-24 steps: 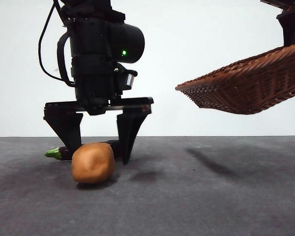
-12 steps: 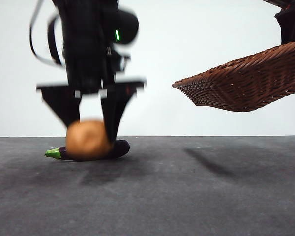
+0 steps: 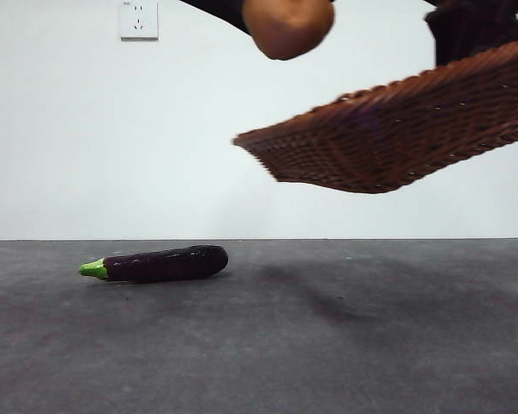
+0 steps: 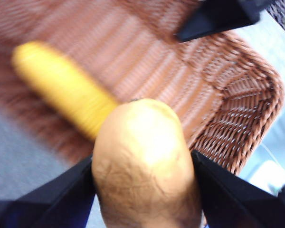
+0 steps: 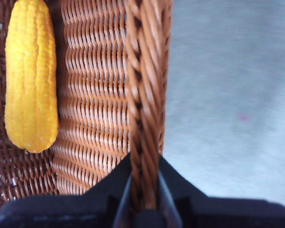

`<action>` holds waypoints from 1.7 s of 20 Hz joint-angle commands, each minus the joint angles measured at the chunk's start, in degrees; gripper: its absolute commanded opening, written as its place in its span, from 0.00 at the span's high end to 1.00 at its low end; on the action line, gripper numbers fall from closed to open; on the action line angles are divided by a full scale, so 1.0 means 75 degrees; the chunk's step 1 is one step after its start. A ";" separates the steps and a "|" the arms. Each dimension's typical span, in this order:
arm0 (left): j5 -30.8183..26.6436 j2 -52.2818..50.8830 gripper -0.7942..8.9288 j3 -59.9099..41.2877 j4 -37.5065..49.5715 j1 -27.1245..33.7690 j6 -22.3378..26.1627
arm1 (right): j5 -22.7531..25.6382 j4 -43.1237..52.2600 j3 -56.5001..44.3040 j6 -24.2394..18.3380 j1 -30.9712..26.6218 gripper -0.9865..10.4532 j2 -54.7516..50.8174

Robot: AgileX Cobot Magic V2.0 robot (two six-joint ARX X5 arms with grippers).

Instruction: Help me put the vegetables on the table into the basket

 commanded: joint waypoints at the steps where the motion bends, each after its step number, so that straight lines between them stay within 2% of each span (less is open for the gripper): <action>1: 0.0017 0.0178 0.93 -0.0012 0.0050 -0.0236 0.0000 | -0.0093 0.0079 0.0006 0.0099 0.0309 0.93 0.0044; 9: 0.0108 0.0606 0.93 -0.0012 -0.0050 -0.0463 0.0694 | -0.0099 0.0105 0.0006 0.0280 0.1011 0.93 0.0044; 12: 0.0143 0.0921 0.88 -0.0012 -0.0058 -0.0463 0.0903 | -0.0099 0.0117 0.0009 0.0289 0.1087 0.93 0.0044; 13: 0.0143 0.0994 0.77 -0.0012 -0.0044 -0.0463 0.0898 | -0.0093 0.0111 0.0006 0.0289 0.1087 0.93 0.0044; 15: 0.0140 0.1011 0.47 -0.0012 0.0047 -0.0466 0.0892 | -0.0090 0.0111 0.0006 0.0297 0.1087 0.93 0.0044; 16: 0.0143 0.1008 0.40 -0.0012 0.0111 -0.0469 0.0810 | -0.0090 0.0128 0.0009 0.0297 0.1087 0.93 0.0044; 21: 0.0143 0.0982 0.40 0.0000 0.0160 -0.0466 0.0807 | -0.0087 0.0297 0.0009 0.0297 0.1081 0.93 0.0044; 26: 0.0134 0.0294 0.40 0.0000 0.0093 -0.0460 0.1271 | 0.0009 0.0294 0.0009 0.0289 0.0810 0.93 0.0044; 28: -0.0006 -0.0160 0.40 0.0000 -0.0163 -0.0411 0.1673 | 0.0023 0.0294 0.0006 0.0280 0.0562 0.93 0.0044; 30: -0.0673 -0.0536 0.40 0.0000 -0.0746 -0.0280 0.2221 | 0.0023 0.0289 0.0009 0.0274 0.0280 0.93 0.0044; 32: -0.1317 -0.0629 0.40 0.0000 -0.1559 0.0052 0.3258 | 0.0023 0.0268 0.0006 0.0259 -0.0017 0.93 0.0044; 34: -0.1306 -0.0510 0.40 0.0000 -0.2072 0.0761 0.4199 | 0.0023 0.0251 0.0006 0.0213 -0.0268 0.93 0.0044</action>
